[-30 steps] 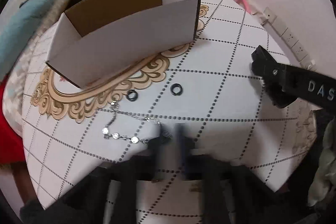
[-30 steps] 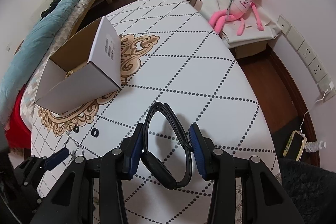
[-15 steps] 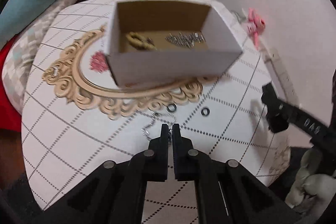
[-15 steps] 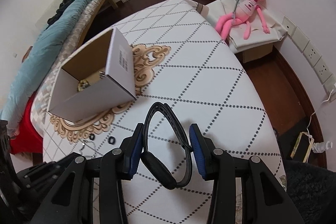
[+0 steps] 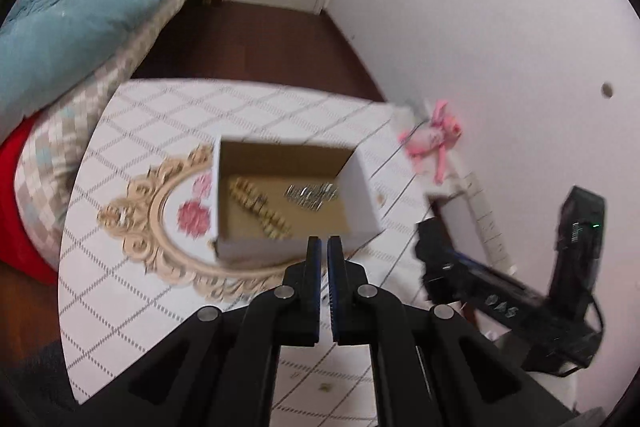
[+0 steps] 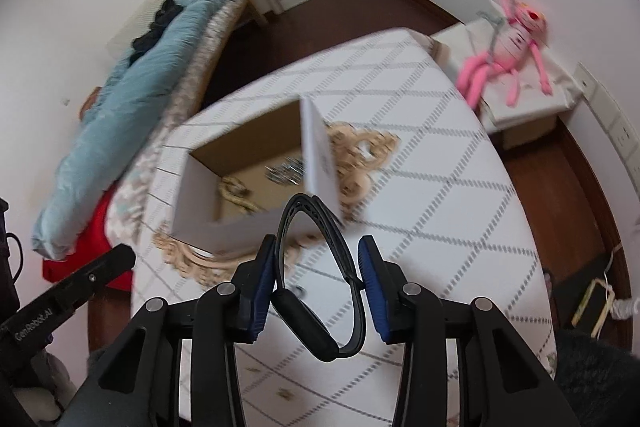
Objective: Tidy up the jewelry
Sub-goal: 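Carry the necklace in left gripper and the band in right gripper toward the box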
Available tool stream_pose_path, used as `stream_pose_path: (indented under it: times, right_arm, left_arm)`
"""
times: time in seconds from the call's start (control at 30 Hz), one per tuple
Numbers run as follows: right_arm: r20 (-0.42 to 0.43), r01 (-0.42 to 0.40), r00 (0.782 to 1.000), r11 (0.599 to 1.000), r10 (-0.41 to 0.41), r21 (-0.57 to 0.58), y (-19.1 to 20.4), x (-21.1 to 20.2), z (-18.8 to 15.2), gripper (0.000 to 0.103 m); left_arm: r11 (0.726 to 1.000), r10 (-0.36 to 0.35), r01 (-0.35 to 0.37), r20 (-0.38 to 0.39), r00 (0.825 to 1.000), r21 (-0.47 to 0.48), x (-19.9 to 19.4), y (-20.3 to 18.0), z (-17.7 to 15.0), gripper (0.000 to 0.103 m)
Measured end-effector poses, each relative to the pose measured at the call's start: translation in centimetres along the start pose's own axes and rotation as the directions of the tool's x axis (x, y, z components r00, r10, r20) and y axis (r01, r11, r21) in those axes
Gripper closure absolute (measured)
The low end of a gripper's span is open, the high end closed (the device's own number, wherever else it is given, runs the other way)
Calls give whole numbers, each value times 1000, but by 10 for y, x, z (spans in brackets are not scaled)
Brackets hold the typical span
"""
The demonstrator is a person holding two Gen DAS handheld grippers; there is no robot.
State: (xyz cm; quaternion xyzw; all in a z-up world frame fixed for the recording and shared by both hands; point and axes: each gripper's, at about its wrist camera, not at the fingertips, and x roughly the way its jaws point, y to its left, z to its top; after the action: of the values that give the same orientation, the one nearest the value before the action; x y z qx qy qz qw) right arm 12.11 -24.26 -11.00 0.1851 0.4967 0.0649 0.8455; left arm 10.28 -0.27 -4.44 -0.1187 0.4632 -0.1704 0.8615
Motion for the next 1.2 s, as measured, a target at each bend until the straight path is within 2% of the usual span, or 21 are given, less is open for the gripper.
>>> stream_pose_path:
  times: [0.17, 0.27, 0.33, 0.37, 0.4, 0.43, 0.47, 0.6, 0.77, 0.83, 0.87, 0.93, 0.97, 1.0, 1.03, 1.2]
  right_arm:
    - [25, -24, 999, 998, 26, -61, 27, -6, 36, 61]
    - [41, -15, 999, 996, 18, -89, 37, -6, 51, 61]
    - [44, -10, 999, 996, 15, -93, 39, -7, 51, 61]
    - [43, -5, 999, 996, 9, -94, 38, -7, 48, 61]
    - [40, 6, 999, 996, -2, -93, 36, -5, 42, 61]
    - [33, 11, 999, 996, -8, -89, 33, -4, 36, 61]
    - [26, 17, 1000, 996, -15, -85, 29, -2, 30, 61]
    - [-25, 49, 998, 997, -50, -59, 10, 15, -1, 61]
    - [-85, 81, 993, 996, -83, -21, -13, 37, -27, 61]
    - [-90, 91, 992, 996, -93, -17, -17, 40, -30, 61]
    - [-89, 98, 991, 995, -99, -17, -19, 41, -31, 61]
    - [-89, 107, 990, 994, -108, -14, -22, 42, -31, 61]
    - [-89, 108, 990, 994, -109, -13, -22, 43, -31, 61]
    - [-90, 110, 990, 994, -111, -13, -23, 44, -31, 61]
    - [-90, 113, 989, 993, -114, -15, -23, 45, -31, 61]
    - [-94, 113, 989, 994, -113, -8, -22, 48, -30, 61]
  left_arm:
    - [999, -25, 23, 49, 998, 35, -11, -10, 31, 102]
    - [998, 55, -56, 27, 998, 26, -4, -4, 32, 99]
    - [996, 89, -88, -14, 996, 24, 9, 6, 19, 96]
    - [995, 103, -102, -40, 994, 20, 17, 11, 11, 87]
    - [994, 113, -113, -76, 991, 9, 28, 17, -1, 64]
    - [993, 120, -121, -94, 988, 0, 34, 22, -9, 54]
    - [993, 117, -119, -107, 987, -9, 42, 27, -19, 50]
    - [989, 136, -144, -191, 972, -29, 81, 44, -54, 50]
    - [980, 200, -193, -257, 946, 52, 117, 37, -77, 50]
    - [973, 229, -213, -268, 936, 88, 126, 33, -83, 51]
    - [966, 250, -227, -236, 939, 121, 126, 28, -85, 51]
    - [957, 273, -241, -227, 935, 159, 129, 21, -88, 52]
    - [956, 274, -240, -219, 936, 171, 131, 20, -89, 60]
    - [951, 280, -241, -205, 938, 194, 131, 16, -90, 83]
    - [946, 287, -244, -202, 936, 213, 131, 12, -90, 96]
    - [963, 238, -202, -210, 948, 179, 126, 15, -88, 98]
